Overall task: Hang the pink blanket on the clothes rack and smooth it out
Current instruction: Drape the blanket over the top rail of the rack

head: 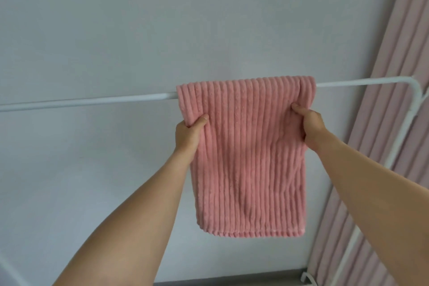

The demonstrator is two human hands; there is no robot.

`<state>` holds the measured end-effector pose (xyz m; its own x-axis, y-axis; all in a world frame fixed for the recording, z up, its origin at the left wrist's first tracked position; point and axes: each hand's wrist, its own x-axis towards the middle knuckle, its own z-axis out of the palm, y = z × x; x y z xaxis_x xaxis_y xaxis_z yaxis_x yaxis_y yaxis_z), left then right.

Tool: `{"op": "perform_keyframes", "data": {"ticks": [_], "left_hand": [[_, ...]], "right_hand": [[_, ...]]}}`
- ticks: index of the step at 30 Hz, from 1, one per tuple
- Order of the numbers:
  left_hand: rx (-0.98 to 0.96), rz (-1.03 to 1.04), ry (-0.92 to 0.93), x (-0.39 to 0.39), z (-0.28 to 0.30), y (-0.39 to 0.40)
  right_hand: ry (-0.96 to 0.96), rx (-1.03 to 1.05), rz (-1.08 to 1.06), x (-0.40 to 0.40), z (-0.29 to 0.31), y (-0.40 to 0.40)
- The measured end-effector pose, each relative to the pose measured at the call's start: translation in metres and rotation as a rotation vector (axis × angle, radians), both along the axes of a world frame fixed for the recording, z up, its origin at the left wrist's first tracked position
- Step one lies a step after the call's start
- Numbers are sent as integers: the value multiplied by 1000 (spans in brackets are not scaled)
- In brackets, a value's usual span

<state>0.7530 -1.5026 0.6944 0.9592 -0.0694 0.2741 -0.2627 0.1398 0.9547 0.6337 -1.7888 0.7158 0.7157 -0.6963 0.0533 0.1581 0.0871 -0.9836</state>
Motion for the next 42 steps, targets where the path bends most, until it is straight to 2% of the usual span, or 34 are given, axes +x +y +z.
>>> {"op": "perform_keyframes", "data": {"ticks": [3, 9, 11, 13, 15, 18, 21, 25, 26, 29, 31, 38, 42], "left_hand": [[-59, 23, 5, -4, 5, -11], [-93, 2, -53, -14, 21, -60], [-28, 50, -83, -15, 25, -76], [107, 216, -142, -21, 23, -87], [190, 454, -304, -32, 16, -94], [271, 674, -664, -49, 18, -100], [489, 633, -957, -61, 39, -107], [825, 496, -1153, -69, 86, -134], [902, 444, -1135, -67, 96, -141], [1207, 301, -898, -58, 118, -153], [1281, 198, -794, -50, 122, -152], [1174, 135, -858, -38, 119, -157], [1082, -127, -658, -33, 138, -145]], "right_hand": [[-53, 48, 92, 7, -1, -4], [-216, 8, -211, -6, 22, -36], [-240, -25, -250, -12, 25, -52], [-114, -194, -312, -13, 23, -62], [72, -409, -467, -10, 18, -65], [138, -542, -644, -12, 26, -60], [128, -558, -650, -12, 43, -59], [152, -500, -660, -18, 64, -71], [173, -490, -633, -18, 67, -75], [193, -463, -529, -21, 75, -86], [197, -474, -499, -23, 82, -92], [-40, -421, -389, -18, 122, -69], [-236, -433, -243, -14, 153, -13]]}}
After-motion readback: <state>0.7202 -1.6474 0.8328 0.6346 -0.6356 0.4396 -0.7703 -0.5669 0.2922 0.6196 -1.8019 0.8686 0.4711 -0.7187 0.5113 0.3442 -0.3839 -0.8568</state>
